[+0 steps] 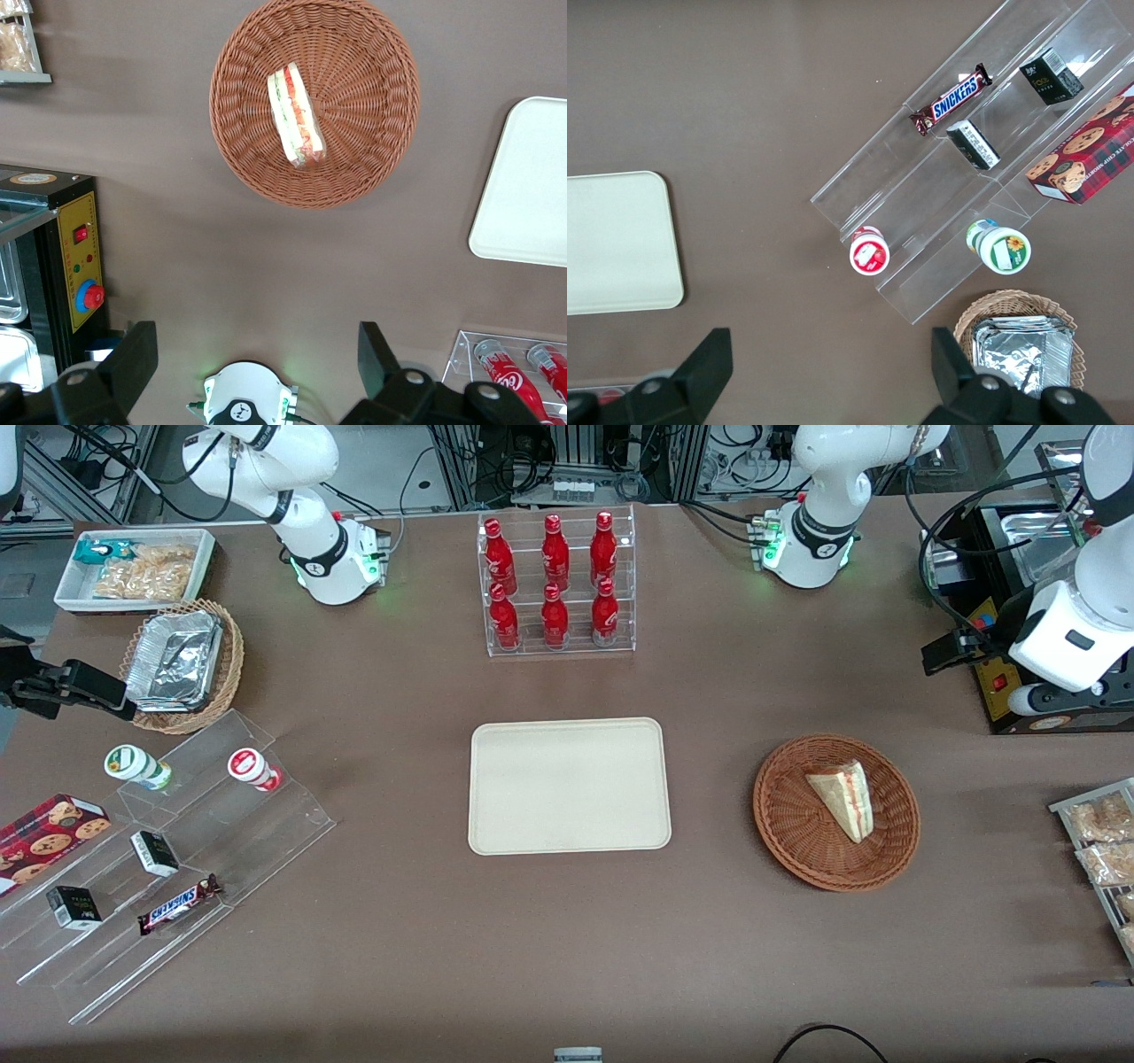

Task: Place sandwich from basket to tray
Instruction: 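Move the left gripper down over the sandwich in the wicker basket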

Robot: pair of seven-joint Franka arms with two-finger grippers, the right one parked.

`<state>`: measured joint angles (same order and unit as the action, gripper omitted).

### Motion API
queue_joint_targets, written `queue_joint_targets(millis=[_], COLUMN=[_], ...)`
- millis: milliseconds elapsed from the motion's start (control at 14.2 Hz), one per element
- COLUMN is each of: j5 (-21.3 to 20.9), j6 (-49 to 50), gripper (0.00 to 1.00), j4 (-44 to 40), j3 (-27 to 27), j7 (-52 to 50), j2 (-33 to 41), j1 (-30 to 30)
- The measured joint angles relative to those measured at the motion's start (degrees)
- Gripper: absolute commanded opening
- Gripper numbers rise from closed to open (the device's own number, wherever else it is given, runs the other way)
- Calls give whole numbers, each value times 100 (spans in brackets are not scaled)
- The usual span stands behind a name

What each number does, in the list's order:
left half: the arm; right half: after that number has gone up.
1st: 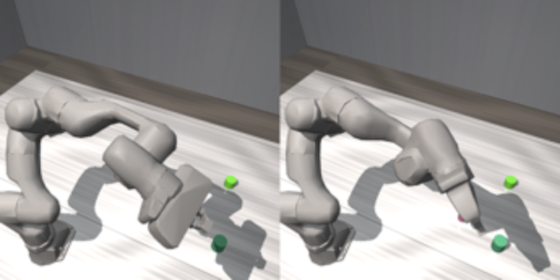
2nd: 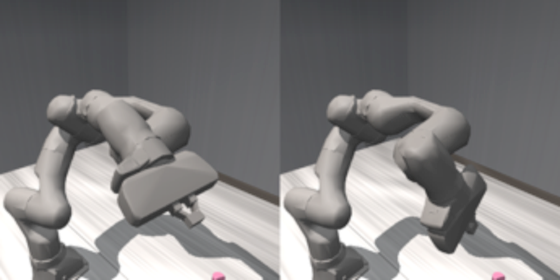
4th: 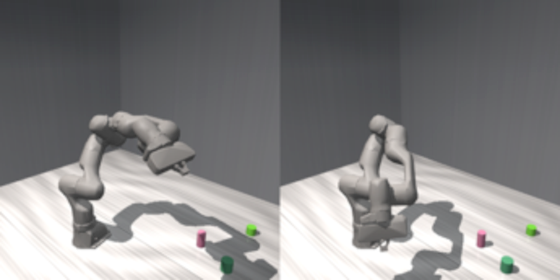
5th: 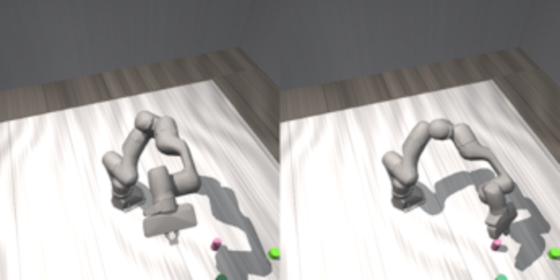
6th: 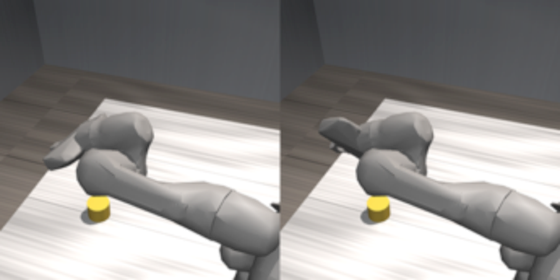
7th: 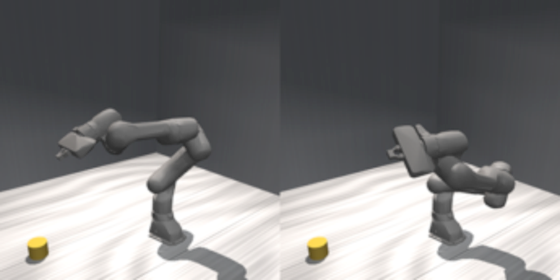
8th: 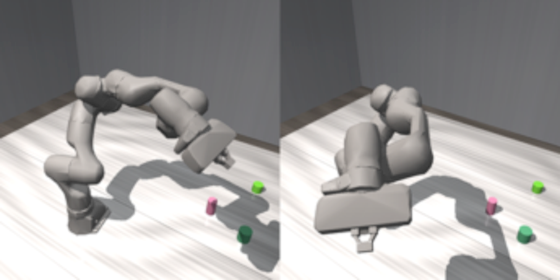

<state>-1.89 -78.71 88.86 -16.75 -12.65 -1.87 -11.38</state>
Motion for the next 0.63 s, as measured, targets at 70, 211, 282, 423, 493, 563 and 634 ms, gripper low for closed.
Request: queue_joint_targets(millis=[70, 211, 282, 423, 493, 563, 634], j5=[0, 0, 0, 0, -1, -2, -5], j6=[1, 2, 2, 7, 8, 3, -12], gripper=[100, 100, 100, 100, 100, 100, 100], j4=[0, -1, 0, 11, 32, 57, 95], j3=[-2, -7, -8, -3, 13, 38, 69], j7=[0, 0, 0, -5, -7, -9, -14], j2=[2, 9, 9, -10, -51, -129, -248], j1=[0, 1, 1, -1, -7, -18, -26])
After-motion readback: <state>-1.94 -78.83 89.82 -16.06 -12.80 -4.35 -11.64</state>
